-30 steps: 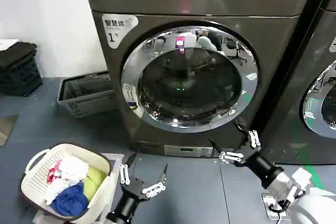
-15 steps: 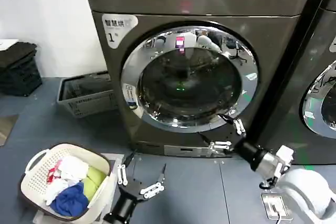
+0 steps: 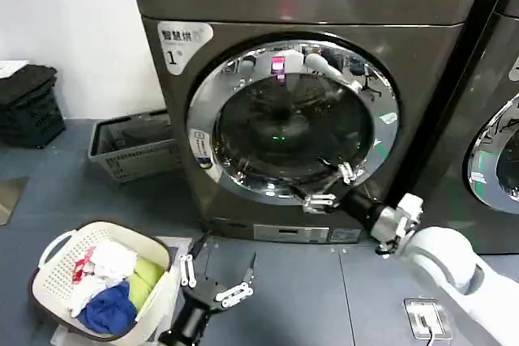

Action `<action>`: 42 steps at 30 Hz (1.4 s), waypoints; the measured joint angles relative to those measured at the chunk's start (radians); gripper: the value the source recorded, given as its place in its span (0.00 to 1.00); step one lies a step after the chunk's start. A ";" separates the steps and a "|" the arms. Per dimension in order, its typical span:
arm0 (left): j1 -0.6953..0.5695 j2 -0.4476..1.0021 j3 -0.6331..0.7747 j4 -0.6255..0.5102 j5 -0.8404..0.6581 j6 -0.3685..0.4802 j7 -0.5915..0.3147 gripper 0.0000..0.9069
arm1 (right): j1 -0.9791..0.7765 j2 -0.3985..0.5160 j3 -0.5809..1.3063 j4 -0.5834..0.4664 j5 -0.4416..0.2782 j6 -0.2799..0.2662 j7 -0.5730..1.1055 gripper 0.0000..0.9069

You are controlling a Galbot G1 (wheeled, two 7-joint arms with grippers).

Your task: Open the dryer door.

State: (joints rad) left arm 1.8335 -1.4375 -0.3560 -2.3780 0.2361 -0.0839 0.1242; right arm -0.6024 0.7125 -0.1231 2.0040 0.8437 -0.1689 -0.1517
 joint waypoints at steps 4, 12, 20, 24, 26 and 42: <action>-0.001 0.000 0.000 0.000 0.000 0.000 0.003 1.00 | 0.078 0.025 -0.074 -0.022 0.011 -0.008 0.010 1.00; -0.003 -0.004 0.001 0.002 0.000 0.000 0.004 1.00 | 0.189 0.083 -0.192 -0.079 0.016 -0.012 0.031 1.00; -0.005 -0.004 0.001 0.002 0.000 0.001 0.005 1.00 | 0.266 0.135 -0.278 -0.143 0.015 -0.011 0.031 1.00; -0.005 -0.004 0.001 0.002 0.000 0.001 0.005 1.00 | 0.298 0.165 -0.308 -0.178 0.015 -0.010 0.038 1.00; -0.006 -0.005 0.000 0.002 0.000 0.002 0.005 1.00 | 0.309 0.178 -0.319 -0.194 0.014 -0.010 0.041 1.00; -0.008 -0.005 -0.001 0.007 -0.001 0.003 0.006 1.00 | 0.401 0.266 -0.393 -0.310 0.007 -0.006 0.039 1.00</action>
State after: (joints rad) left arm 1.8251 -1.4425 -0.3569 -2.3711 0.2348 -0.0812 0.1305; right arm -0.2014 0.9785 -0.5165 1.6940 0.8510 -0.1750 -0.1130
